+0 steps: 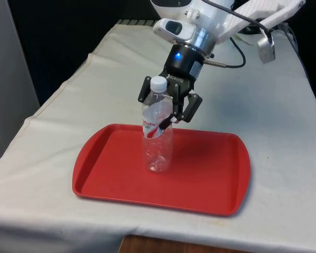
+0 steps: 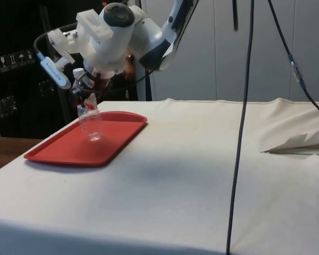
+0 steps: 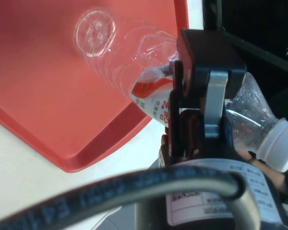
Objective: Place the bottle upright on the tray.
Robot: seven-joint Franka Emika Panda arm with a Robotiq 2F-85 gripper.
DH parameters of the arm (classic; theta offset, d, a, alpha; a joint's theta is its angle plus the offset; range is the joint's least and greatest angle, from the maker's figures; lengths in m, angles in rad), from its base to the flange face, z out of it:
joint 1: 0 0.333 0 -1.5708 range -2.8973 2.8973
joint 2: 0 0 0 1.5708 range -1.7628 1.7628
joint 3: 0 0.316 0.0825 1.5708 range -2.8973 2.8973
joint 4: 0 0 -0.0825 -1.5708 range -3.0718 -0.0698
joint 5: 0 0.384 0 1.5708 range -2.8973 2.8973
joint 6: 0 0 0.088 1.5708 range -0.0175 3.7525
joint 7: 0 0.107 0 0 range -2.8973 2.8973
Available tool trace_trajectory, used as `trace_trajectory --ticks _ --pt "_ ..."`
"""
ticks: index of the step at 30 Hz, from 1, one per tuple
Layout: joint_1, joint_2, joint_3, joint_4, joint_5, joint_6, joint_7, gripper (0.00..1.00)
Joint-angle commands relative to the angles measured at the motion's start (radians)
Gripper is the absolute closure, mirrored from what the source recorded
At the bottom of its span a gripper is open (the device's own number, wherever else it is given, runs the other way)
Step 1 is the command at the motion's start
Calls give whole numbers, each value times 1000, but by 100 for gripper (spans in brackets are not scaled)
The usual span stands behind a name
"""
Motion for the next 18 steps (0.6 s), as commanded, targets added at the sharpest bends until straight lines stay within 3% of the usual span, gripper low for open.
trace_trajectory --ticks 1,6,10,18 --pt "-2 0 3 0 4 4 -5 86" --pt "1 0 1 1 1 -1 -2 86" --pt "2 0 1 2 1 -4 -2 75" --pt "4 0 1 1 0 -11 -1 16"
